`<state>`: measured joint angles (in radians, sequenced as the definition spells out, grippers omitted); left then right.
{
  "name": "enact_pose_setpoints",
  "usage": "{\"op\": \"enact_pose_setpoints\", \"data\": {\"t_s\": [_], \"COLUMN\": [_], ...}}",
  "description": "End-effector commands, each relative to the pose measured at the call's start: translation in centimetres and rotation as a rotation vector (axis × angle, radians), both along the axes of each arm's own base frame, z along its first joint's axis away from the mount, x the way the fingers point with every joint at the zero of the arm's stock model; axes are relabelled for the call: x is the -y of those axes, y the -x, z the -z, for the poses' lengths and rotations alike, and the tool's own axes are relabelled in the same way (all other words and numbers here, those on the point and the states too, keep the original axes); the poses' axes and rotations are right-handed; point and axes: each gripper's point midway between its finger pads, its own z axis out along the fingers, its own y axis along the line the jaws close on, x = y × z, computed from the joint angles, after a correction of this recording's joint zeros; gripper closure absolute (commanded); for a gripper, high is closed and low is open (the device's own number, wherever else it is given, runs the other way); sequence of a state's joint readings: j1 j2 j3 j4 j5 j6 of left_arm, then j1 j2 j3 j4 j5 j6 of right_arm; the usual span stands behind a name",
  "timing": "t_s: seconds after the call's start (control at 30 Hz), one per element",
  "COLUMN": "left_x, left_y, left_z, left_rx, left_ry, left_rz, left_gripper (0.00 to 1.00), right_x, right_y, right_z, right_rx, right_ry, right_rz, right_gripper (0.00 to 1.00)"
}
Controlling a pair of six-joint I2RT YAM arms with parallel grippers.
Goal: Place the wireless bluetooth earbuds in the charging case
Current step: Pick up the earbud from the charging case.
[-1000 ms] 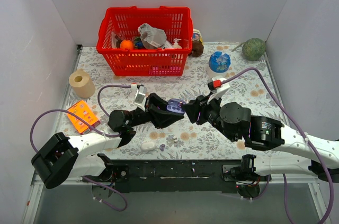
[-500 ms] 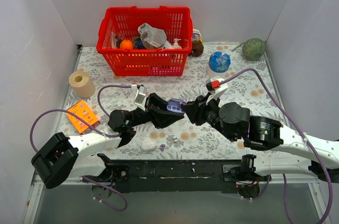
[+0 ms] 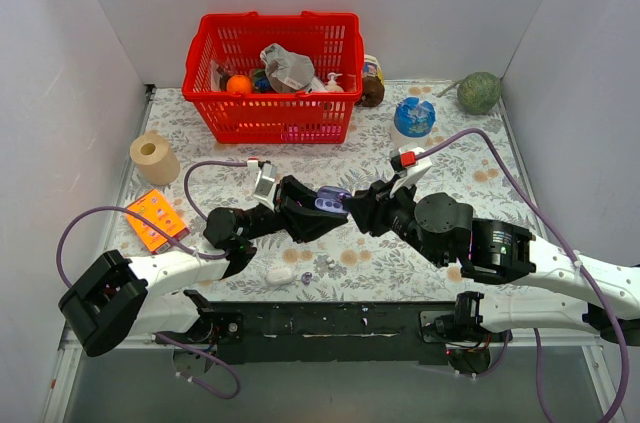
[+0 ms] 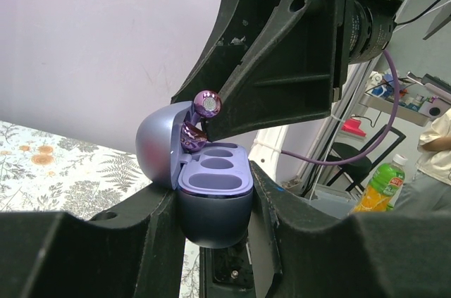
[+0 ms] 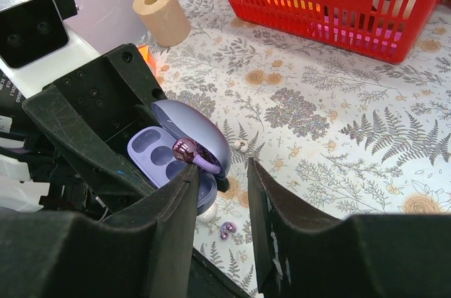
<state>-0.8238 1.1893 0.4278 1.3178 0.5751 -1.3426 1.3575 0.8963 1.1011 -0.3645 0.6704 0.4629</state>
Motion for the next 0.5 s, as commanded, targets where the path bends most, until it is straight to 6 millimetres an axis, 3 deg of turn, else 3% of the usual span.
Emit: {"op": "enact_pose_setpoints", "data": {"t_s": [0.0, 0.3, 0.47], "left_x": [-1.2, -0.3, 0.1], "left_y": [1.5, 1.6, 1.4], "left_z": [-3.8, -3.0, -2.7], "left_rx": [0.123, 0.105, 0.086], "left_ry": [0.118, 0.07, 0.036], "left_rz": [0.002, 0.022, 0.029], "left_gripper": [1.0, 1.0, 1.0], "right_x": [0.8, 0.6, 0.4], "right_y": [-0.5, -0.7, -0.8], "right_z": [-1.6, -2.1, -2.3], "right_rx": [0.028, 0.051, 0.064], "right_ry": [-0.029, -0.003, 0.015], "right_rz": [0.035, 0.034, 0.028], "right_gripper": [0.59, 0.6, 0.71]}}
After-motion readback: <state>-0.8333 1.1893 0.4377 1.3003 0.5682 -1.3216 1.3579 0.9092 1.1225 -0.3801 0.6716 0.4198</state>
